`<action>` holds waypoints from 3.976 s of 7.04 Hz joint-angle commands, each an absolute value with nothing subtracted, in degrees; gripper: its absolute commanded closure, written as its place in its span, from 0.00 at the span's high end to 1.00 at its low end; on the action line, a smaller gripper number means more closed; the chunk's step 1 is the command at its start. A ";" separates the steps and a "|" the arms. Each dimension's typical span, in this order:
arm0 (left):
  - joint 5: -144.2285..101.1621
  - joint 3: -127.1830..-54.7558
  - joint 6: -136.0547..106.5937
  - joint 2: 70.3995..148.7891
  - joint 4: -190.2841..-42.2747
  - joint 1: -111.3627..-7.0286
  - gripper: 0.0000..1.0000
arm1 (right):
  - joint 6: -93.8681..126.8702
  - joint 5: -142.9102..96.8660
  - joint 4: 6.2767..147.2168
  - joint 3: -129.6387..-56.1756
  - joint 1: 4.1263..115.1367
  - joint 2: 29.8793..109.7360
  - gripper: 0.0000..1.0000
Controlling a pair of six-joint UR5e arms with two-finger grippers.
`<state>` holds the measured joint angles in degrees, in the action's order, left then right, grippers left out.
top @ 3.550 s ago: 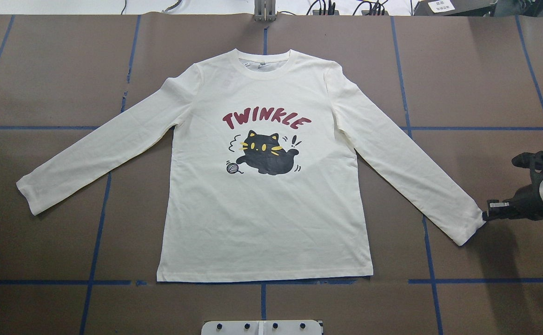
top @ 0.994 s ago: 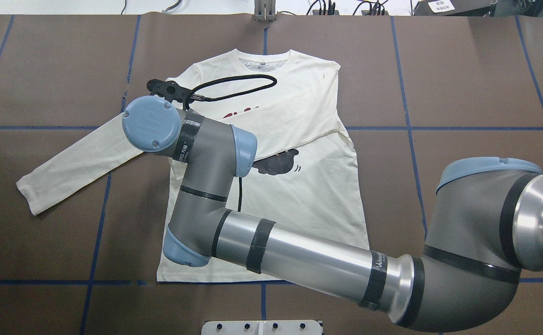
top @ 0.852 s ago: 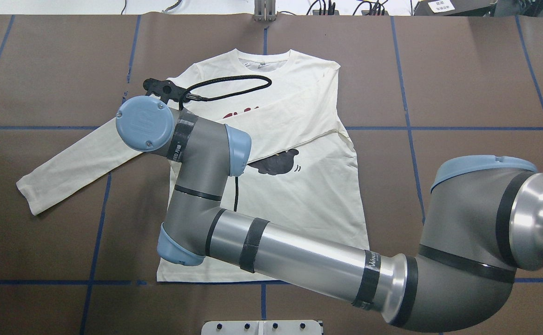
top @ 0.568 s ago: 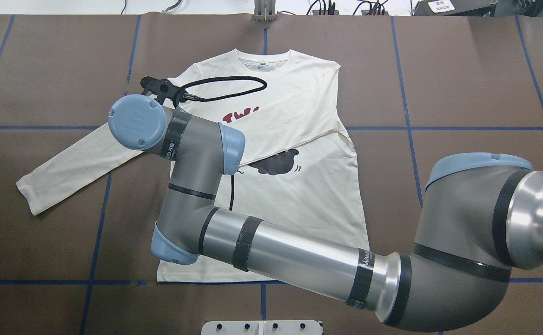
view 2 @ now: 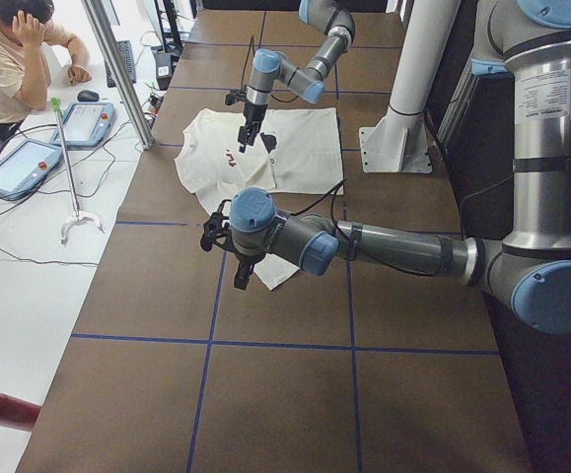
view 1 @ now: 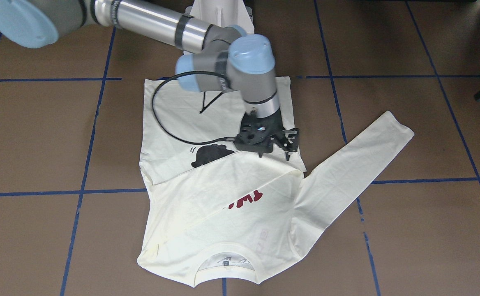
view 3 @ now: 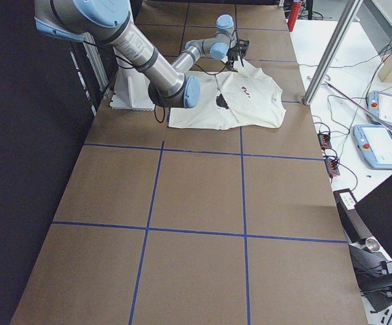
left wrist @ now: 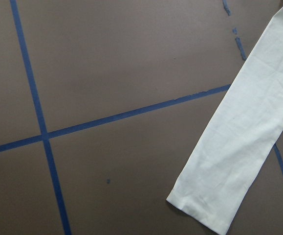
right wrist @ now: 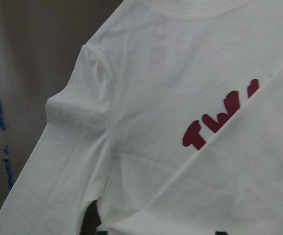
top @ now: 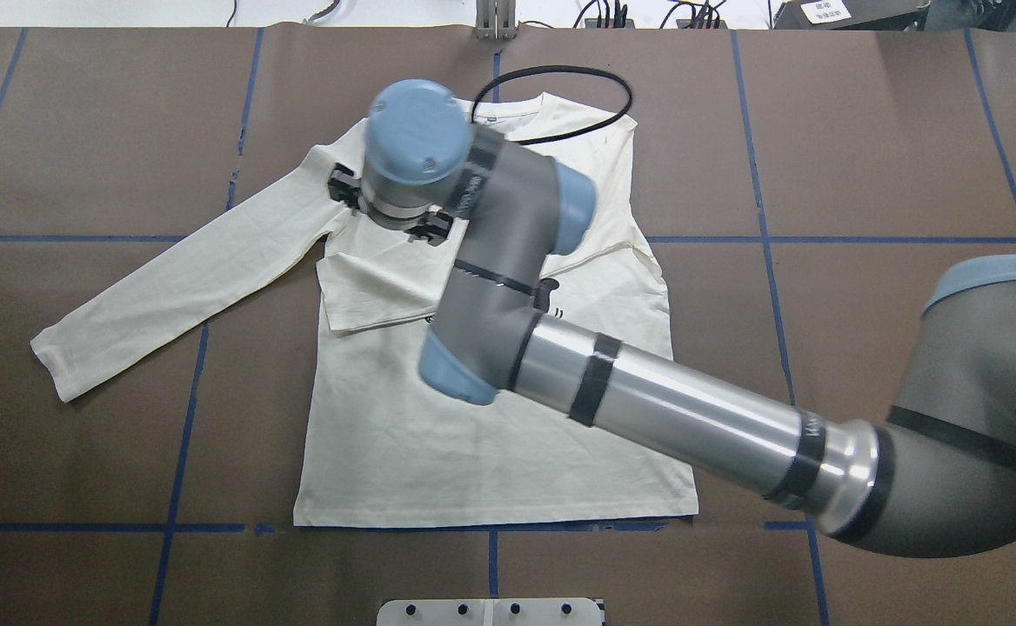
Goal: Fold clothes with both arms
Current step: 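Carry the grasped sleeve across the shirt chest with the right gripper and release, then withdraw the right gripper while the left gripper grasps the other sleeve cuff, then fold the grasped sleeve across the chest with the left gripper and release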
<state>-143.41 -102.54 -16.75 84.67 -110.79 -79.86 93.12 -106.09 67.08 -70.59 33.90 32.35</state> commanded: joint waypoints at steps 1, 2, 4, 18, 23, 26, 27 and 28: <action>-140.29 -101.96 -32.37 84.73 -118.19 -69.14 1.00 | 87.94 -117.73 68.03 -89.75 42.42 52.38 0.78; -133.14 -100.91 -33.30 85.07 -118.47 -65.25 1.00 | 81.28 -120.04 68.11 -95.91 45.58 60.56 0.77; -132.54 -88.47 -32.88 93.12 -118.83 -62.59 0.97 | 73.41 -126.01 67.94 -100.97 51.39 69.32 0.78; -131.31 -87.18 -32.96 91.14 -118.56 -56.25 0.00 | 71.81 -126.04 67.59 -102.74 51.94 71.72 0.78; -131.40 -101.87 -46.22 101.28 -105.04 -56.25 0.00 | 71.81 -125.68 67.50 -103.09 52.03 72.60 0.79; -125.28 -98.63 -68.56 120.16 -100.40 -47.33 0.00 | 71.89 -125.25 67.33 -104.58 52.21 75.40 1.00; -124.37 -91.13 -73.43 130.68 -99.76 -44.50 0.00 | 71.89 -125.16 67.32 -105.55 52.21 76.37 1.00; -120.80 -83.40 -80.61 139.39 -99.93 -40.30 0.00 | 71.89 -125.07 67.32 -105.99 52.38 77.33 1.00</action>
